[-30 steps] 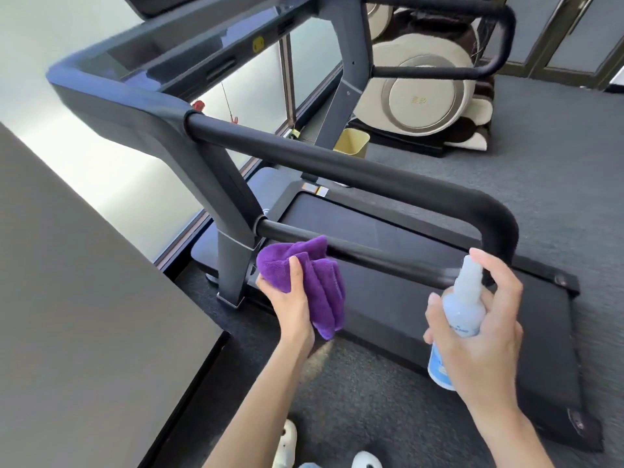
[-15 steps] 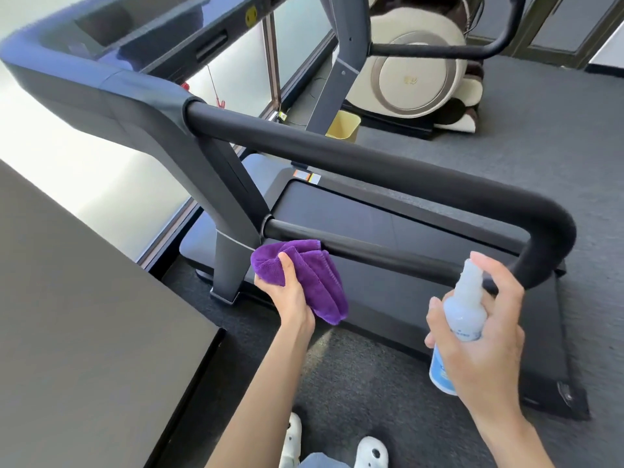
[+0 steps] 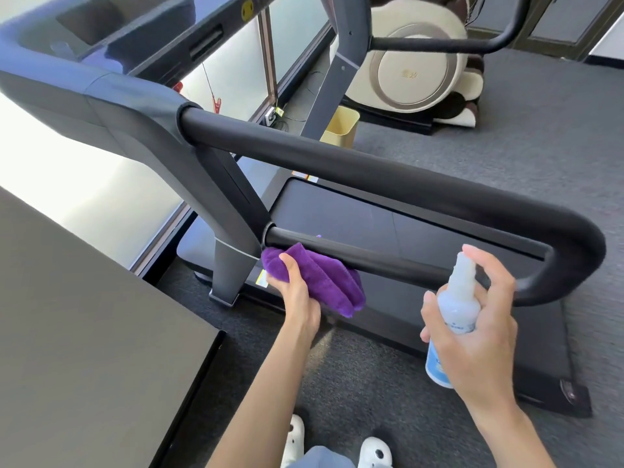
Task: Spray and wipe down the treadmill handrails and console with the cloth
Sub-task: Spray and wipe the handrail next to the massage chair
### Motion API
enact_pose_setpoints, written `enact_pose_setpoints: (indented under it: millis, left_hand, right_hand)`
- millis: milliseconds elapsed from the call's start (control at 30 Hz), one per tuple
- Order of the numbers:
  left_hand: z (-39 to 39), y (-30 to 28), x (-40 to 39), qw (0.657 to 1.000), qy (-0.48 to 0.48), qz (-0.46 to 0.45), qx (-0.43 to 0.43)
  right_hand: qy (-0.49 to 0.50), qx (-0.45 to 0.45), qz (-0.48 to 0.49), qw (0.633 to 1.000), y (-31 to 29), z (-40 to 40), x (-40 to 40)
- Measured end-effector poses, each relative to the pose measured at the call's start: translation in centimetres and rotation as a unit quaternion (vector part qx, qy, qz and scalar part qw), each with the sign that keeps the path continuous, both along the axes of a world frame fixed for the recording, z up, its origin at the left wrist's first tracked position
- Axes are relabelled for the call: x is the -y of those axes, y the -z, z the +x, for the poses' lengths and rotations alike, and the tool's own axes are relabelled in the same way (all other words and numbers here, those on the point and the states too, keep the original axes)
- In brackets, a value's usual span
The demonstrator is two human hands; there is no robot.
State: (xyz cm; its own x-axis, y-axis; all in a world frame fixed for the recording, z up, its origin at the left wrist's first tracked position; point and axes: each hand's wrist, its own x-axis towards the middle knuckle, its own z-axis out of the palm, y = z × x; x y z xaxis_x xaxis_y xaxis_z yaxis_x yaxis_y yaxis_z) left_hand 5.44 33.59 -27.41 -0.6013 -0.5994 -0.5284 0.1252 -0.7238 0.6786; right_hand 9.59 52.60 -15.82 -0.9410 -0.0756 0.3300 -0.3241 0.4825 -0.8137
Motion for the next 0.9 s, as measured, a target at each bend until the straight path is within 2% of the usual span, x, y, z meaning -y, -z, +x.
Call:
enact_pose_setpoints:
  millis: [233,400,533,700,900]
  left_hand:
    - [0.3,1.0,-0.6,0.998,0.027,-0.049,0.002]
    - [-4.6,-0.9,0.5,0.987,-0.053,0.026,0.152]
    - [-5.6,-1.2,0.9,0.983,-0.078,0.062,0.157]
    - [-5.0,-1.4,-2.4,0.983,-0.042,-0.058,0.167]
    - [-6.5,-2.5,0.9,0.974,-0.126,-0.028,0.187]
  right_hand:
    - [-0.005,0.007,-0.006,1.000,0.3,-0.2,-0.5]
    - [-0.012,-0.003,0.012,1.000,0.6,-0.4,-0.6]
    - [-0.020,0.016,0.000,1.000,0.7,-0.4,-0.8]
    - [-0.009,0.007,0.010,1.000,1.2,-0.2,-1.4]
    - [-0.009,0.007,0.012,1.000,1.2,-0.3,-2.6]
